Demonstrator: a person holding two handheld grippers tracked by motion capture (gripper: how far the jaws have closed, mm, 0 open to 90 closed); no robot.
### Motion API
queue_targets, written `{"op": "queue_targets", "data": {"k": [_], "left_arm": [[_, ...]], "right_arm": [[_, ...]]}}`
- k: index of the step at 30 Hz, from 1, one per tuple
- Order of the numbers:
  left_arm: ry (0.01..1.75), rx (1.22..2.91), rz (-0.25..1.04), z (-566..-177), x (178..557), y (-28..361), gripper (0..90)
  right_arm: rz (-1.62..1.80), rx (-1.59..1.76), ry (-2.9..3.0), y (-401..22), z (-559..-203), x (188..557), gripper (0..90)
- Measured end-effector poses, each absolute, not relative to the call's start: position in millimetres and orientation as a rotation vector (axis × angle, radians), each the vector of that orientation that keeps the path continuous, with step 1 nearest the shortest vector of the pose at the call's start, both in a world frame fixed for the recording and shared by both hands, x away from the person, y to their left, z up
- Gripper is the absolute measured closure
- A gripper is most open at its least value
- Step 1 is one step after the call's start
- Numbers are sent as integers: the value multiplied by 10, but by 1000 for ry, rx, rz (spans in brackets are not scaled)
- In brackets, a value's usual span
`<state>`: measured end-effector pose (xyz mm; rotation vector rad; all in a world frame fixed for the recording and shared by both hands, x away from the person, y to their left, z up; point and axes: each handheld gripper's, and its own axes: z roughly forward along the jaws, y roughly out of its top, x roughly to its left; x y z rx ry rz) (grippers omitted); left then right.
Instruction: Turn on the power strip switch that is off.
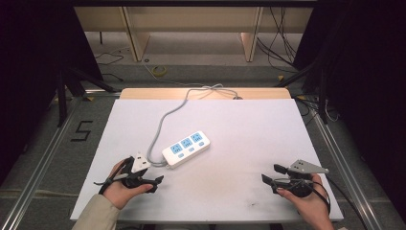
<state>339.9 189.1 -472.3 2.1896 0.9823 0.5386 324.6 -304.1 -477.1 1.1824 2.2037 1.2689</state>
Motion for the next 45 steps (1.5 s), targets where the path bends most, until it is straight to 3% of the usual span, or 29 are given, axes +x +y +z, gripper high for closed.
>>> {"op": "queue_targets", "data": {"k": [4,9,11,18,45], "left_arm": [[1008,2187,574,-4676,3400,1898,468],[1007,2212,611,-4629,3406,1896,825],[1015,2207,598,-4608,3407,1903,894],[1053,2204,539,-4574,3395,1882,896],[1072,2291,508,-4422,3648,1580,898]], "right_arm": [[1267,1180,2206,-3034,-4770,3241,334],[1268,1175,2206,-3030,-4767,3239,334],[1266,1175,2208,-3033,-4768,3240,334],[1262,1170,2211,-3025,-4764,3231,334],[1263,1168,2217,-2999,-4765,3233,335]]}}
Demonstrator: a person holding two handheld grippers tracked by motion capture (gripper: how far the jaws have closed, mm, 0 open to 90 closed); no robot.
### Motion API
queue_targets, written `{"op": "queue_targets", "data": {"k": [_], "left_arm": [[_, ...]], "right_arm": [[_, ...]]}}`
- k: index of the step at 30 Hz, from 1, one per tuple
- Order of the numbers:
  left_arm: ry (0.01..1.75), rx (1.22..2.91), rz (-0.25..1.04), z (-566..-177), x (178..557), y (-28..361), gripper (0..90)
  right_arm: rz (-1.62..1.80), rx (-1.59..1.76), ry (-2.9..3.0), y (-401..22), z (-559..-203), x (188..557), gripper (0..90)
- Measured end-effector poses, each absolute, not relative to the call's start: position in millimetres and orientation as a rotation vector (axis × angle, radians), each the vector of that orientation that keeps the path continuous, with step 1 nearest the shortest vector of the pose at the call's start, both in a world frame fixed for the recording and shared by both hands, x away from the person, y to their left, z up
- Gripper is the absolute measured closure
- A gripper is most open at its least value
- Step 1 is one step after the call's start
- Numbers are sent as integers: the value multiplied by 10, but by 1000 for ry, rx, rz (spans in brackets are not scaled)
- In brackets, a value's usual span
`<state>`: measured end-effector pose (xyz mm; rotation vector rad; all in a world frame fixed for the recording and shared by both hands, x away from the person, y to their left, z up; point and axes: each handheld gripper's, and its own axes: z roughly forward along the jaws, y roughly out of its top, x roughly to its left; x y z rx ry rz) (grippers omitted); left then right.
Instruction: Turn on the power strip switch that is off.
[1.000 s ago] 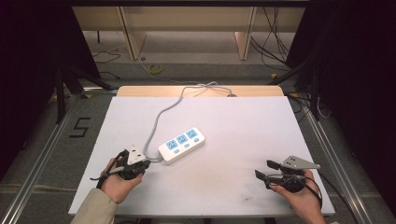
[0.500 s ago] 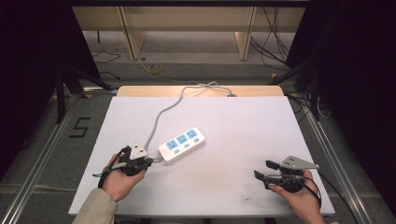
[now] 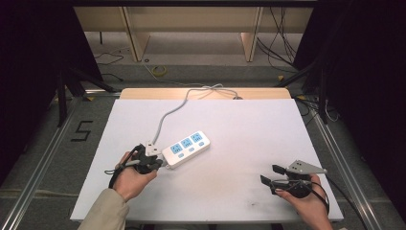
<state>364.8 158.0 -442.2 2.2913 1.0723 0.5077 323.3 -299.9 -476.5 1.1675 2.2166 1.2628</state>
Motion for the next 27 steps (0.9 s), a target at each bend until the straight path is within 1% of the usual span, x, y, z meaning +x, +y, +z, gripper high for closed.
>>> {"op": "queue_targets", "data": {"k": [10,27], "left_arm": [[1064,2297,510,-4389,3722,1533,898],[1125,2287,471,-4362,3847,1470,898]], "right_arm": [[1259,1165,2223,-2999,-4770,3236,335],[1256,1165,2228,-3003,-4772,3234,335]]}}
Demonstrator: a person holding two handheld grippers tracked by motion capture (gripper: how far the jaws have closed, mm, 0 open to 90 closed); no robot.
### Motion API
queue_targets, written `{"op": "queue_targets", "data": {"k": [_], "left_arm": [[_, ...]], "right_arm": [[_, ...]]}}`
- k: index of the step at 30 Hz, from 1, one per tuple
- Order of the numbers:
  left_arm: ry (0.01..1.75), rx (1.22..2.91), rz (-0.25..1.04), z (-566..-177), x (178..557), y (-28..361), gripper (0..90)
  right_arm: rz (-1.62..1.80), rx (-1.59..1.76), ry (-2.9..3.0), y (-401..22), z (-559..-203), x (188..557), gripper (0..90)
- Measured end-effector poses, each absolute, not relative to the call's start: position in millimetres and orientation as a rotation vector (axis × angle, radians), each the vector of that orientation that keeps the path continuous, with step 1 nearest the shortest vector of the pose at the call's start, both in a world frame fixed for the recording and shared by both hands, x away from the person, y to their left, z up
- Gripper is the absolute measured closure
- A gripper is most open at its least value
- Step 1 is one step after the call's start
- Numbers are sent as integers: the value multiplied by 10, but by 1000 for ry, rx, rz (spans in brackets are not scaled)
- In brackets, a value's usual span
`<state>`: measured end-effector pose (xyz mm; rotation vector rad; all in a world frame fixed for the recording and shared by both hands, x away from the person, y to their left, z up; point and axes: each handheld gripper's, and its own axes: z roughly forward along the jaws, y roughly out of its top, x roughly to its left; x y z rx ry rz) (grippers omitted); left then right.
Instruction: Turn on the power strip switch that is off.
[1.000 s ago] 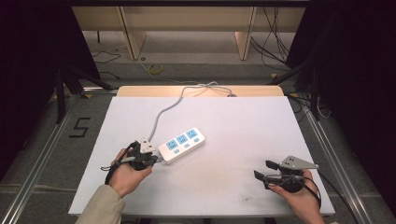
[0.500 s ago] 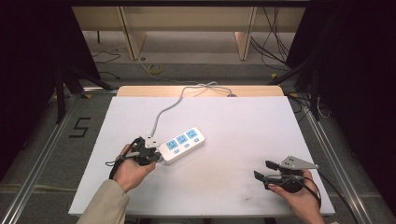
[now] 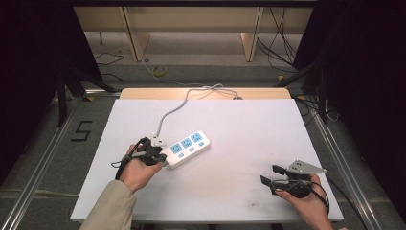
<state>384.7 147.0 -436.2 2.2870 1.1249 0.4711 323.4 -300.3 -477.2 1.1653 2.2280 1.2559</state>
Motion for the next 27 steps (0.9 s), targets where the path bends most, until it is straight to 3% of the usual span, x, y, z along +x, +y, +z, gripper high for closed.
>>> {"op": "queue_targets", "data": {"k": [27], "left_arm": [[1076,2322,455,-4293,3996,1265,898]], "right_arm": [[1246,1166,2233,-2999,-4781,3233,335]]}}
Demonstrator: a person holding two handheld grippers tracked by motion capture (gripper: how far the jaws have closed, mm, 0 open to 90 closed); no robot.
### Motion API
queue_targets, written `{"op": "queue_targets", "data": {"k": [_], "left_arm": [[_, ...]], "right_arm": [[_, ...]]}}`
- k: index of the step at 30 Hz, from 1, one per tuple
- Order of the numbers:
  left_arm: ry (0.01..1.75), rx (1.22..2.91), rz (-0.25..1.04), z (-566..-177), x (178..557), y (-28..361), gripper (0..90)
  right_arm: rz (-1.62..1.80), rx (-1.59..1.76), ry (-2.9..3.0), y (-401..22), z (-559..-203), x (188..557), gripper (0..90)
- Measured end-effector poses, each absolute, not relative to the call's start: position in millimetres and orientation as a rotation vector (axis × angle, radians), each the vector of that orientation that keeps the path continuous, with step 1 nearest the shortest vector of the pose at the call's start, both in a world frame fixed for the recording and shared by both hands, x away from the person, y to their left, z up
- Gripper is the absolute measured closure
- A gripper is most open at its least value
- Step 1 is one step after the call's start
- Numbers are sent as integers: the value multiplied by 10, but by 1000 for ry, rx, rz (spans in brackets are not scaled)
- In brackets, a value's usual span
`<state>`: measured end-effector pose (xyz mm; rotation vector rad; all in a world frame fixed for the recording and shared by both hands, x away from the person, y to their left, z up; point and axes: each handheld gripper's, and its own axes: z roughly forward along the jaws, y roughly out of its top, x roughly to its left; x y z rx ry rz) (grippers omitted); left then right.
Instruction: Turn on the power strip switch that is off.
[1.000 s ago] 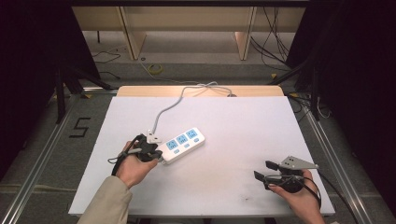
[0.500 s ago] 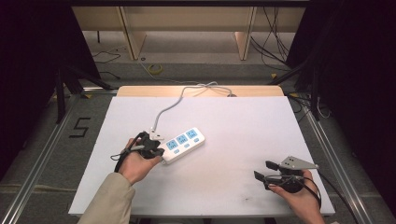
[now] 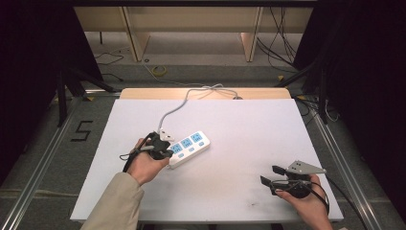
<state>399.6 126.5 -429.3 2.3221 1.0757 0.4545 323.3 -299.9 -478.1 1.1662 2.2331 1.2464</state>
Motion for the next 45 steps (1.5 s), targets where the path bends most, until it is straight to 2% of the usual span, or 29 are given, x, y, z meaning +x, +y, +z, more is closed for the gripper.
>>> {"op": "queue_targets", "data": {"k": [45], "left_arm": [[1027,2395,410,-4230,4261,956,899]], "right_arm": [[1240,1158,2244,-2991,-4788,3231,335]]}}
